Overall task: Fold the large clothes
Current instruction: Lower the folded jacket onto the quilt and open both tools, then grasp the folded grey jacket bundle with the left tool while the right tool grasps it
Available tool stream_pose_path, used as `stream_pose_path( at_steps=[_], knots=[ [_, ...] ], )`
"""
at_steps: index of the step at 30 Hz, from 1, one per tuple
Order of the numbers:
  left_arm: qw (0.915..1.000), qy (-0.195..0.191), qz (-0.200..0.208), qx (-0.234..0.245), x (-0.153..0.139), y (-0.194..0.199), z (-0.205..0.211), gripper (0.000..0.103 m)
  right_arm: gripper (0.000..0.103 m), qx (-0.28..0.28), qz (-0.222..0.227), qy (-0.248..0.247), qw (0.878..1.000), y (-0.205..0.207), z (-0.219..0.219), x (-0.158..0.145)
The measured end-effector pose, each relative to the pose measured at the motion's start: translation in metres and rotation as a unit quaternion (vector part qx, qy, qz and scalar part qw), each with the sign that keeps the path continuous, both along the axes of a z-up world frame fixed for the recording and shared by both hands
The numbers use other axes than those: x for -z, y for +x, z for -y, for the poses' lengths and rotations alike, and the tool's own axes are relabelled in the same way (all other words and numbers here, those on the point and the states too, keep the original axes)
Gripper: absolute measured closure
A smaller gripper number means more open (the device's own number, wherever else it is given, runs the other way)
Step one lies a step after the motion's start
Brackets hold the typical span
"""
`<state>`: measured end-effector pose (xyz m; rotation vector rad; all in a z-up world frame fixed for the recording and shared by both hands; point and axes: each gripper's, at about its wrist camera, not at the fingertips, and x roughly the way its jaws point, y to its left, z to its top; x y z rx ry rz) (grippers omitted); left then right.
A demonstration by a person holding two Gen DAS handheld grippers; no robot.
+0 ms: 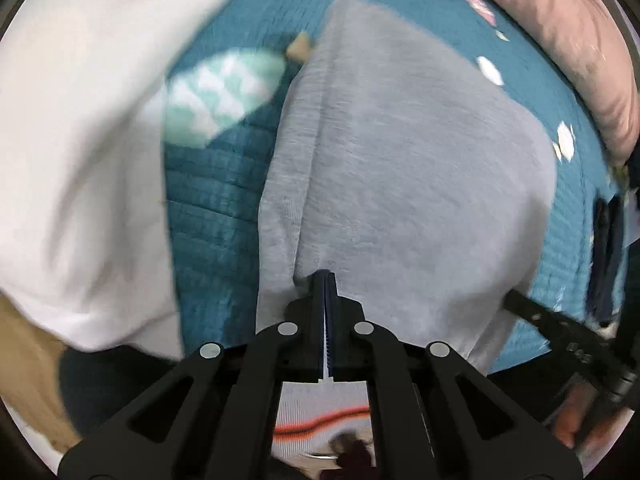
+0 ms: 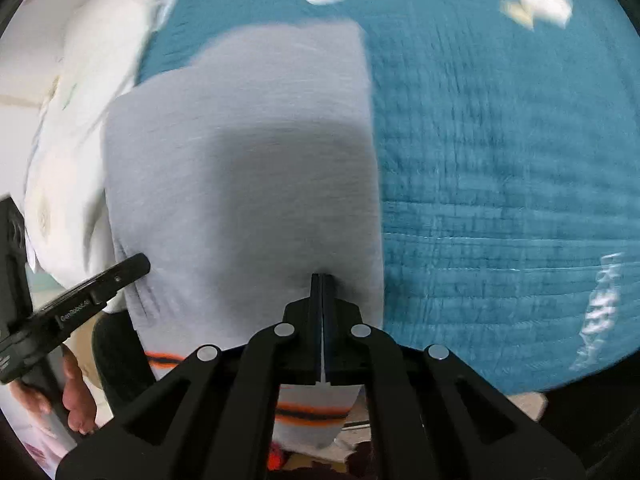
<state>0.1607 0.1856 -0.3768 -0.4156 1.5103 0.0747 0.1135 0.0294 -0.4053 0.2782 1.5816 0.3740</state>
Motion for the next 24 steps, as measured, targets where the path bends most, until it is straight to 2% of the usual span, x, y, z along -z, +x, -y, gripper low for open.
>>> stream_pose_path(
  at_steps=[2,3,4,6,8,10,13,14,16,18,20,22,24],
  knots=[
    [0.9996,-0.021,-0.017,-0.013,0.003,0.007,-0.007,0.100,0.103,0.001,-0.006,0.008,1.000,0.006,0.001,0.005],
    [0.9994,-0.022,-0.023,-0.013,0.000,0.009,-0.008,0.100,0.103,-0.002,-0.008,0.000,1.000,0.006,-0.001,0.001],
    [0.9997,-0.007,-0.024,-0.006,-0.008,0.011,-0.007,0.100,0.103,-0.003,-0.012,-0.011,1.000,0.003,-0.003,-0.007],
    [0.9995,0.025,0.001,0.018,-0.030,0.011,-0.001,0.100,0.099,-0.002,0.003,-0.015,1.000,0.007,-0.006,-0.028],
    [0.9993,0.006,0.027,0.024,-0.052,0.014,0.002,0.100,0.099,-0.012,0.030,0.015,0.999,0.012,-0.014,-0.051],
    [0.9983,-0.020,0.048,0.025,-0.069,0.025,0.004,0.100,0.099,-0.014,0.040,0.042,0.998,0.026,-0.019,-0.061],
    [0.9974,-0.013,0.060,0.038,-0.079,0.056,0.014,0.100,0.099,-0.020,0.066,0.051,0.996,0.054,-0.045,-0.074],
    [0.9973,-0.015,0.060,0.039,-0.078,0.060,0.016,0.100,0.099,-0.016,0.068,0.056,0.996,0.058,-0.051,-0.072],
    [0.9959,-0.056,0.064,0.031,-0.067,0.079,0.013,0.100,0.099,-0.010,0.061,0.073,0.995,0.072,-0.064,-0.067],
    [0.9943,-0.084,0.065,0.016,-0.049,0.092,0.012,0.099,0.099,-0.003,0.055,0.072,0.996,0.079,-0.070,-0.048],
    [0.9956,-0.081,0.047,0.002,-0.024,0.104,0.014,0.101,0.103,0.004,0.038,0.056,0.998,0.093,-0.069,-0.029],
    [0.9929,-0.107,0.048,-0.017,-0.009,0.109,0.010,0.100,0.103,0.017,0.021,0.077,0.997,0.105,-0.058,-0.013],
    [0.9891,-0.133,0.054,-0.035,-0.010,0.109,-0.003,0.100,0.103,0.029,0.014,0.097,0.995,0.109,-0.032,-0.016]
  ],
)
